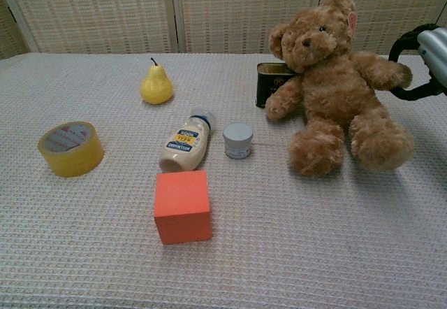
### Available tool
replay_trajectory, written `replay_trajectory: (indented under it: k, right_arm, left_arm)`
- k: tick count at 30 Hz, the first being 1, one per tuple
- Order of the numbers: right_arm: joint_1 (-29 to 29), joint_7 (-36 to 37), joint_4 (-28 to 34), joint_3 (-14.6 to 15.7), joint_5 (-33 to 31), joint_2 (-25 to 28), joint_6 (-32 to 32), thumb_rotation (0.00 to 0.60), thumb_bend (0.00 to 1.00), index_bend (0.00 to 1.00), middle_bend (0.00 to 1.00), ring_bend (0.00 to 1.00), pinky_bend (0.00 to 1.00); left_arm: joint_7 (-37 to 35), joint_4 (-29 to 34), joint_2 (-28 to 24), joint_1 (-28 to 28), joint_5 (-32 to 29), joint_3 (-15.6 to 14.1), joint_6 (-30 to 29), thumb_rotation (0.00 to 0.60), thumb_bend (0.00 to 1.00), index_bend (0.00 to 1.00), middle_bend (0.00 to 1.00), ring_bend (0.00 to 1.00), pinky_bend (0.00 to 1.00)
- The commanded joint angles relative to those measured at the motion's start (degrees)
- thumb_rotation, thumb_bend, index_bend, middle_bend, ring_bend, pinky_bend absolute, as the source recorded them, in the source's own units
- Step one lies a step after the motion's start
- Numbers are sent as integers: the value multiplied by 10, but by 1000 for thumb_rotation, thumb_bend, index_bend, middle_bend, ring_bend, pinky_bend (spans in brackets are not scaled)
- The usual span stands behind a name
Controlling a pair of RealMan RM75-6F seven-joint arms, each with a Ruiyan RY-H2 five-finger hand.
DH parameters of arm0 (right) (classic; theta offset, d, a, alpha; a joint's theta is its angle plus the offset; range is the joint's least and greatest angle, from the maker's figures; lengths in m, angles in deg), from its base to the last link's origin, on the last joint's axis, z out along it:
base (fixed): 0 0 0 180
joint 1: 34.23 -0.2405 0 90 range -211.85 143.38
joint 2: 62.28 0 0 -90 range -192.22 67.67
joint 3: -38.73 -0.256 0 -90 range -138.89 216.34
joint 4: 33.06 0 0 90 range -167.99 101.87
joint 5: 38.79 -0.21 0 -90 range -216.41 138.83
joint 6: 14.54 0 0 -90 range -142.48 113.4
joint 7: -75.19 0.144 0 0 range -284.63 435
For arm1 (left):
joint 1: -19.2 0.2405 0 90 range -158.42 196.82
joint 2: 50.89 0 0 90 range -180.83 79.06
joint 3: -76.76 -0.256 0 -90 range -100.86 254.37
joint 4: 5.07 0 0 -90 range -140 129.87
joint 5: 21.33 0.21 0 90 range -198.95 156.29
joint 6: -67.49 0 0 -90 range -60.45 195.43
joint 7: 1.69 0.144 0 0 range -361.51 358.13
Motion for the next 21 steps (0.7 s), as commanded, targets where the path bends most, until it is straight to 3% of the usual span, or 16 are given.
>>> replay_trajectory:
  k: [1, 4, 6, 9, 12, 15, 21]
  right_arm:
    - [26, 39, 57, 18, 15, 35, -9, 600, 182, 146, 231, 104, 338]
    - [65, 55, 179, 39, 33, 103, -42, 600, 182, 25, 146, 19, 210]
    - [100, 32, 322, 61, 46, 186, -65, 600, 182, 0, 102, 0, 167]
    - [151, -51, 551, 97, 53, 324, -82, 600, 182, 0, 89, 0, 167]
    - [195, -144, 701, 127, 45, 424, -98, 600, 181, 0, 89, 0, 167]
    - [234, -185, 749, 138, 41, 452, -137, 600, 182, 0, 89, 0, 168]
    - [266, -208, 738, 134, 35, 440, -155, 600, 182, 0, 89, 0, 169]
  left_arm:
    - [-2, 1, 0, 0, -1, 0, 1, 600, 419, 242, 333, 293, 431]
    - [-2, -1, 0, -1, -1, 1, 1, 600, 419, 242, 334, 293, 431]
    - [-3, 0, 0, -1, -3, 1, 3, 600, 419, 243, 334, 294, 431]
    - [-5, 0, 0, -2, -6, 2, 3, 600, 418, 243, 334, 295, 431]
    - [-4, 0, -1, -1, -8, 2, 4, 600, 418, 242, 335, 295, 432]
    - [-4, 2, -1, 0, -5, 2, 1, 600, 417, 243, 334, 295, 431]
    - [1, 4, 0, -2, -8, 2, 7, 600, 418, 243, 340, 296, 431]
